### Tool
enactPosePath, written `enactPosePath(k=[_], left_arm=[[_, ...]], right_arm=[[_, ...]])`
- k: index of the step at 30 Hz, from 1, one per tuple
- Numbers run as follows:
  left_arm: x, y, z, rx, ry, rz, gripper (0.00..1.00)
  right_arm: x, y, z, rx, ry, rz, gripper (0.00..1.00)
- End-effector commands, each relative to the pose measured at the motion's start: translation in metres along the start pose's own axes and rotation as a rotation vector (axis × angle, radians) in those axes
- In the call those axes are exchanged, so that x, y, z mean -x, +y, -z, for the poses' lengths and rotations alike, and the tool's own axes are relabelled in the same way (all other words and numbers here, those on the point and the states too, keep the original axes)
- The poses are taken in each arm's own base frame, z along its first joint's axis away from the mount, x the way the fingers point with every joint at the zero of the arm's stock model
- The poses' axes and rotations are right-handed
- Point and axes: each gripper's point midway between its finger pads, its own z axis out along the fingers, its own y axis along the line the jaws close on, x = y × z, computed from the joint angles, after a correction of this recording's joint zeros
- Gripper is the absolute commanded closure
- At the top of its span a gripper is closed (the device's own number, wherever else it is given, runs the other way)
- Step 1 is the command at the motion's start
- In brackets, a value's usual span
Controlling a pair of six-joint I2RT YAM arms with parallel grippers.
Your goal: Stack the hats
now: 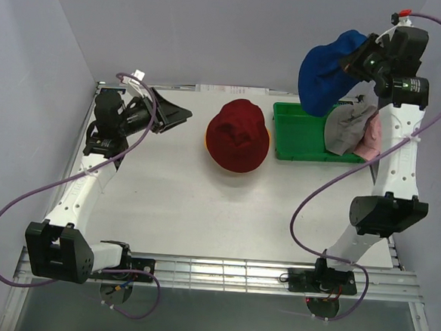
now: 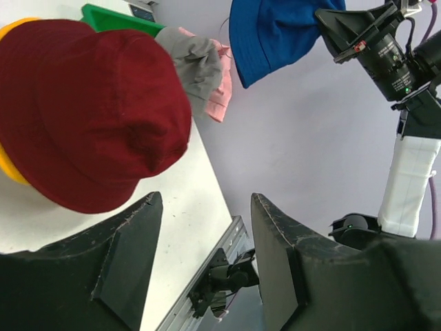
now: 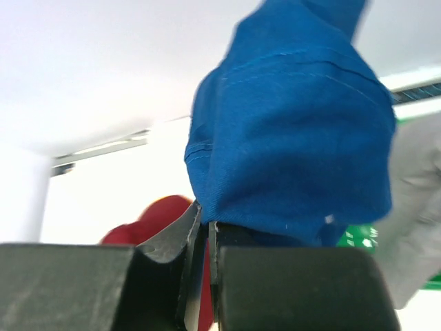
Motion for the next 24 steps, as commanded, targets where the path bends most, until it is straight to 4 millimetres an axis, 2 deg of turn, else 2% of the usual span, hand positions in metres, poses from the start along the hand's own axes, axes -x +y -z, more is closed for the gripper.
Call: enactPosePath(k=[1,2,4,5,6,7,8,9,10,12,14,15,16,17,19,24], left_arm=[[0.019,-0.050,0.007,-0.144,-0.044,-0.088,0.35],[0.024,-0.059,0.006,-0.164,-0.052,-0.110,0.35],[0.028,-0.062,0.000,-0.179,-0.051,-0.119,0.34],[0.032,-0.073,-0.001,-0.209,-0.058,-0.145,0.33],[0.034,-0.075,-0.004,-0.220,-0.061,-0.149,0.32],[0.036,-0.072,-0.011,-0.222,-0.056,-0.143,0.31],[0.039,-0.084,-0.015,-0.255,-0.059,-0.164,0.30],[0.040,-0.087,-0.020,-0.269,-0.053,-0.170,0.30],[0.040,-0.080,-0.032,-0.266,-0.037,-0.158,0.30],[0.042,-0.093,-0.044,-0.305,-0.028,-0.181,0.28],[0.037,-0.095,-0.062,-0.329,-0.004,-0.178,0.27],[0.039,-0.103,-0.066,-0.351,-0.008,-0.194,0.27],[0.032,-0.110,-0.074,-0.377,0.007,-0.202,0.27],[0.028,-0.105,-0.084,-0.374,0.022,-0.191,0.27],[0.023,-0.111,-0.094,-0.395,0.034,-0.186,0.26],[0.012,-0.107,-0.112,-0.405,0.052,-0.139,0.26]], right_arm=[[0.020,0.058,0.042,0.225,-0.035,-0.040,0.92],[0.024,0.073,0.057,0.287,-0.046,-0.053,0.92],[0.022,0.083,0.070,0.329,-0.046,-0.062,0.92],[0.023,0.089,0.076,0.351,-0.055,-0.061,0.92],[0.021,0.096,0.080,0.376,-0.047,-0.067,0.92],[0.018,0.099,0.083,0.386,-0.039,-0.069,0.92],[0.019,0.106,0.093,0.414,-0.042,-0.062,0.92],[0.017,0.111,0.096,0.429,-0.036,-0.065,0.92],[0.013,0.114,0.101,0.439,-0.029,-0.078,0.92],[0.011,0.119,0.106,0.459,-0.029,-0.077,0.92],[-0.005,0.137,0.111,0.499,0.001,-0.069,0.92],[-0.009,0.141,0.112,0.507,0.012,-0.070,0.92],[-0.012,0.145,0.114,0.514,0.016,-0.063,0.92],[-0.017,0.151,0.115,0.521,0.026,-0.060,0.92],[-0.020,0.155,0.119,0.523,0.032,-0.055,0.92],[-0.024,0.174,0.129,0.561,0.035,-0.042,0.92]])
